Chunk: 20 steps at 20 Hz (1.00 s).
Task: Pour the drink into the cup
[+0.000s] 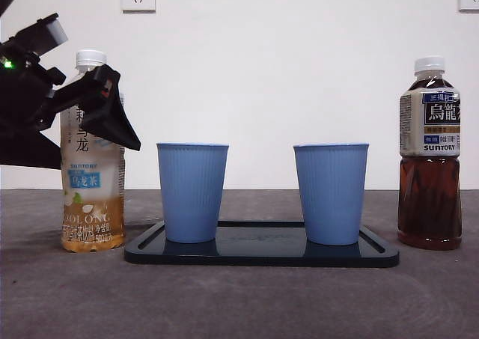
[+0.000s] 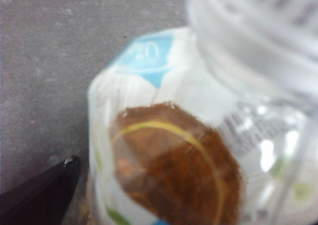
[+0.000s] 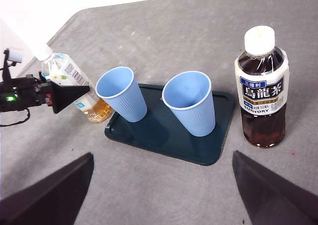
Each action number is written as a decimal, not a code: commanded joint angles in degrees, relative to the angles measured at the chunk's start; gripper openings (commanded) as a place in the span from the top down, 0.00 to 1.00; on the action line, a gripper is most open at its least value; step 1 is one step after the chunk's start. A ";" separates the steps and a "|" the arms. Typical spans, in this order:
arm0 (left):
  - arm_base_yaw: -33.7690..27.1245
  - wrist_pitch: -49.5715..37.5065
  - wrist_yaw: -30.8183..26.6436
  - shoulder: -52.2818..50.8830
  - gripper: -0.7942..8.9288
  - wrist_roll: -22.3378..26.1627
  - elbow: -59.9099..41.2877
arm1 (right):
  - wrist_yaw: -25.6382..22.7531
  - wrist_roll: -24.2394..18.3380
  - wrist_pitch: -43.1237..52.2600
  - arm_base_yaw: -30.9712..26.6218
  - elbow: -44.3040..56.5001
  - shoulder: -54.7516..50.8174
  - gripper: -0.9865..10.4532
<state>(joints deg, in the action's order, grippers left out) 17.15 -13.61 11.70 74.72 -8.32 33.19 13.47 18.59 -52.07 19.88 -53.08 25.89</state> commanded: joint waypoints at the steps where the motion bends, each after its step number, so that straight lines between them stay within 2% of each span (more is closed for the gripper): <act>1: 0.24 -1.92 -0.33 1.64 0.49 -0.35 0.04 | 0.09 0.94 0.37 0.31 -0.72 0.09 0.52; 6: 0.24 -2.69 -0.33 2.25 0.68 -0.42 0.04 | 0.02 0.92 0.37 0.31 -0.72 0.09 0.52; 11: 0.24 0.48 -0.33 -1.75 0.70 -0.17 0.61 | -0.04 0.46 0.39 0.31 -0.72 0.09 0.52; 18: 1.42 27.12 -0.46 -7.28 0.70 9.49 13.25 | -0.42 0.22 0.98 0.31 -0.72 0.09 0.52; 20: 2.97 36.50 -3.93 -6.58 0.70 12.02 18.91 | -0.42 0.20 1.05 0.31 -0.72 0.09 0.52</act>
<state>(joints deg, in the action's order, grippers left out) 20.14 23.77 7.68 67.92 1.17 50.65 13.28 18.90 -51.64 19.88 -53.08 25.89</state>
